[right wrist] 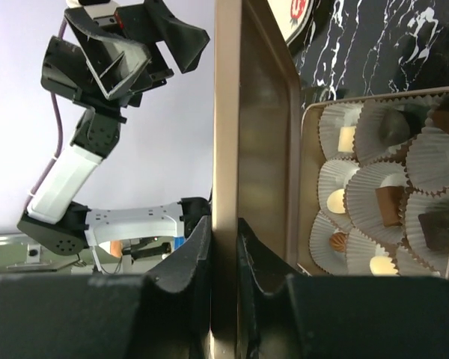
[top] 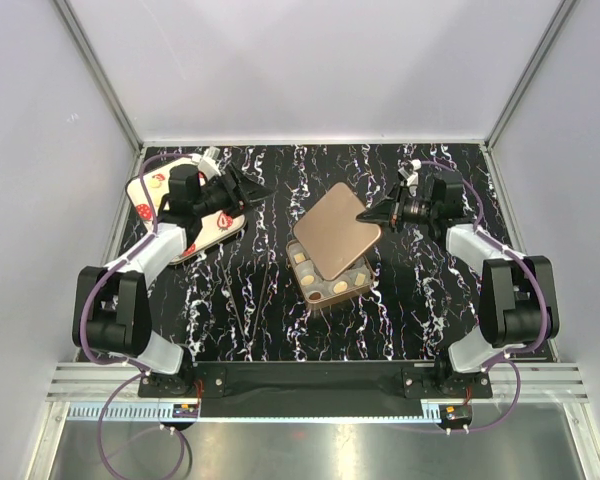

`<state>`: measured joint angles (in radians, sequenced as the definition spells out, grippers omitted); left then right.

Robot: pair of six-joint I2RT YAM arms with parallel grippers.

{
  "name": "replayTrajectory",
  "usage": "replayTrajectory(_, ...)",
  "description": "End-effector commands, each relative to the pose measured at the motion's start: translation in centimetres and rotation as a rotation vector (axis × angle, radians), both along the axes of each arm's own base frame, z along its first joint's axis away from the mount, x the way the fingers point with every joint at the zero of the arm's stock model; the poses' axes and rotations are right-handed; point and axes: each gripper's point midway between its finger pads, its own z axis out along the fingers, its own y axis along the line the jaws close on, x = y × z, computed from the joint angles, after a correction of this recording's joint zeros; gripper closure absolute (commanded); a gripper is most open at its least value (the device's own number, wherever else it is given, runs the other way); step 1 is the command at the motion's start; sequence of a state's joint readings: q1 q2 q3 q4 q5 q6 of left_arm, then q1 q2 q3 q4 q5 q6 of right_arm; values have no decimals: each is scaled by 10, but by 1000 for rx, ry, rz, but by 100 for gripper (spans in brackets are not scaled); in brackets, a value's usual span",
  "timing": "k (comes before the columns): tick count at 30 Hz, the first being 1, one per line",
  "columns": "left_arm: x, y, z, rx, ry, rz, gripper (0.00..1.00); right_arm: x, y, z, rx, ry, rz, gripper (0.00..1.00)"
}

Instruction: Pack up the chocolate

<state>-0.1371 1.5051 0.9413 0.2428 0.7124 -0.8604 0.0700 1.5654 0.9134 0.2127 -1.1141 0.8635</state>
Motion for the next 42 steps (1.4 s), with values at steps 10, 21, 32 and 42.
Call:
replayTrajectory(10, -13, -9, -14, 104, -8, -23, 22, -21, 38, 15, 159, -52, 74, 100)
replayTrajectory(21, -29, -29, -27, 131, 8, -73, 23, -35, 42, -19, 139, 20, 48, 100)
replayTrajectory(32, -39, -30, -44, 188, 44, -74, 23, -33, 38, -35, 157, 21, 31, 100)
replayTrajectory(42, -40, -22, -45, 234, 46, -42, 23, -23, 20, -45, 166, 29, -17, 93)
